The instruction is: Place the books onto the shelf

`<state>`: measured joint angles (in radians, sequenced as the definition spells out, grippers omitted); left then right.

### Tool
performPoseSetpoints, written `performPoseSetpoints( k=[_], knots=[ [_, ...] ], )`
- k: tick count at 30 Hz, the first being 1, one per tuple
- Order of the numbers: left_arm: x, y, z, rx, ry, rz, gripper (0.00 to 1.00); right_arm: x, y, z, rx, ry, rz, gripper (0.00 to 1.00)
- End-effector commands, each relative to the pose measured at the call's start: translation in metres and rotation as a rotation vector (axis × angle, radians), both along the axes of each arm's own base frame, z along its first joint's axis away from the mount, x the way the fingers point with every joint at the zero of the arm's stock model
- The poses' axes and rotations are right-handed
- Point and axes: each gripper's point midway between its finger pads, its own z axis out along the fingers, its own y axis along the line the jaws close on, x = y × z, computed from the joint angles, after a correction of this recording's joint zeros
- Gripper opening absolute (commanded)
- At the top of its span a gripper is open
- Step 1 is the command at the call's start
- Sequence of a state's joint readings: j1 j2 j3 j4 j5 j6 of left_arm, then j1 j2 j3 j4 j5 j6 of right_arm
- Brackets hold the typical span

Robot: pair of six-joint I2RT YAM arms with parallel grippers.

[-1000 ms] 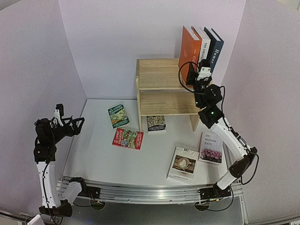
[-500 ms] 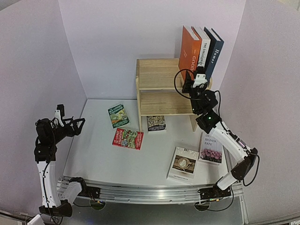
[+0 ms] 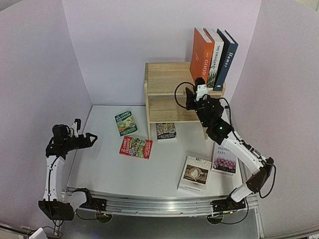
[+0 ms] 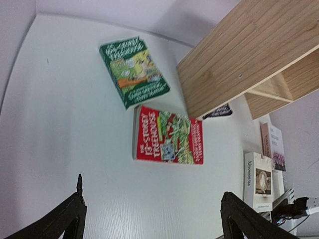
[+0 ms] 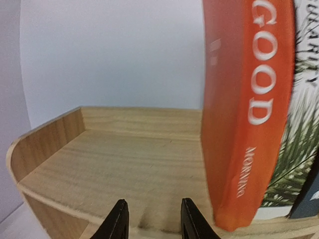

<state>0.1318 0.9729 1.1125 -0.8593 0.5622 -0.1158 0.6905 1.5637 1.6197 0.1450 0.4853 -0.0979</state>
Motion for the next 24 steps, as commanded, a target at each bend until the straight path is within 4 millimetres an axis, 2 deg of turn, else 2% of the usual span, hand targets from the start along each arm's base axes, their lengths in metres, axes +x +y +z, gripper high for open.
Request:
performPoseSetpoints(
  k=[1,5,10,17,18,20,22,24],
  knots=[
    [0.0,-0.001,-0.03,0.019,0.068,-0.016,0.92,-0.043,0.038,-0.03,-0.067,0.128,0.169,0.37],
    [0.01,-0.015,-0.054,0.001,0.137,-0.054,0.91,-0.065,0.06,-0.075,-0.052,0.281,0.259,0.39],
    [0.021,-0.042,-0.09,-0.002,0.219,-0.115,0.92,-0.081,0.075,-0.156,0.0,0.521,0.319,0.4],
    [0.043,-0.078,-0.132,0.015,0.377,-0.224,0.92,-0.093,0.071,-0.247,0.08,0.779,0.26,0.44],
    [0.046,-0.084,-0.139,0.023,0.397,-0.239,0.92,-0.095,0.068,-0.259,0.076,0.813,0.24,0.45],
    [0.052,-0.094,-0.145,0.04,0.406,-0.262,0.92,-0.101,0.045,-0.286,0.071,0.905,0.116,0.48],
    [0.056,-0.1,-0.15,0.052,0.408,-0.278,0.92,-0.112,0.005,-0.314,0.066,1.012,-0.069,0.52],
    [0.056,-0.104,-0.151,0.055,0.406,-0.29,0.92,-0.132,-0.034,-0.34,0.085,1.119,-0.221,0.6]
  ],
)
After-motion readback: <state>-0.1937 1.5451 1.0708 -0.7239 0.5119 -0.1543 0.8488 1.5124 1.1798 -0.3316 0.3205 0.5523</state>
